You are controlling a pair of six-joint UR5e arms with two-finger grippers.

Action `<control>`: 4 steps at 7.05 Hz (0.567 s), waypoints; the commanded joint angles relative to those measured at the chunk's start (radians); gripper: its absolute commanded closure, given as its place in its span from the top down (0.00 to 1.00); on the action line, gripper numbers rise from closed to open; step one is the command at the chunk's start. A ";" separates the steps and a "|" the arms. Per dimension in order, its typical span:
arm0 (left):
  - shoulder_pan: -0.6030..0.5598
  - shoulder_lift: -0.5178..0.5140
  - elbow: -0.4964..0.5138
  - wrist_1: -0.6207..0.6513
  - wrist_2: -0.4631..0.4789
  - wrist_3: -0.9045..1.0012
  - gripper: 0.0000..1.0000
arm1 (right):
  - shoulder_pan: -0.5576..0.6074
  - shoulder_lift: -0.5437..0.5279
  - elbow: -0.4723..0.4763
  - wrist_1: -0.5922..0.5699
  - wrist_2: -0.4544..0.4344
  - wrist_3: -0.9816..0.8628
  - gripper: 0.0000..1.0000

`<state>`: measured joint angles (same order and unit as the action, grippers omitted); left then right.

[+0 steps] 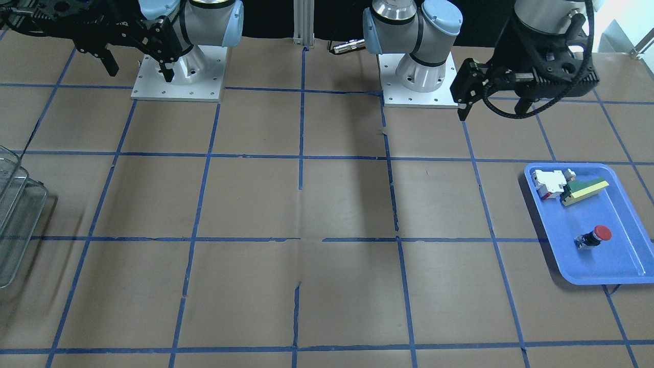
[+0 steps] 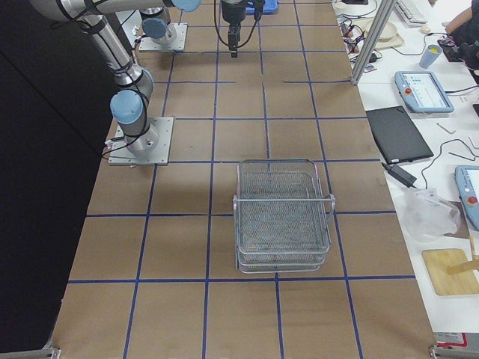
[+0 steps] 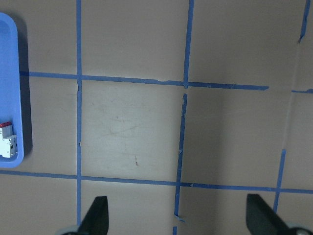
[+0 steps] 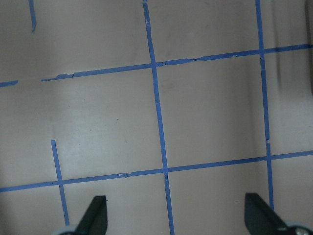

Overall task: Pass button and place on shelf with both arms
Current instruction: 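Move the left gripper over the blue tray toward the red button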

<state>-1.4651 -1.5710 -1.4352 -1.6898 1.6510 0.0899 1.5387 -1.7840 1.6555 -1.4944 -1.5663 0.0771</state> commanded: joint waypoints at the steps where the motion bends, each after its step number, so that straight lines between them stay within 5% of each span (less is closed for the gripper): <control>1: 0.110 -0.058 0.039 0.018 0.032 0.225 1.00 | 0.004 -0.008 0.006 0.005 0.005 -0.002 1.00; 4: 0.314 -0.257 0.052 0.204 0.029 0.453 1.00 | 0.009 -0.011 0.020 0.006 0.000 -0.003 1.00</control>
<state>-1.2297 -1.7421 -1.3826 -1.5756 1.6822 0.4612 1.5469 -1.7937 1.6722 -1.4892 -1.5646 0.0742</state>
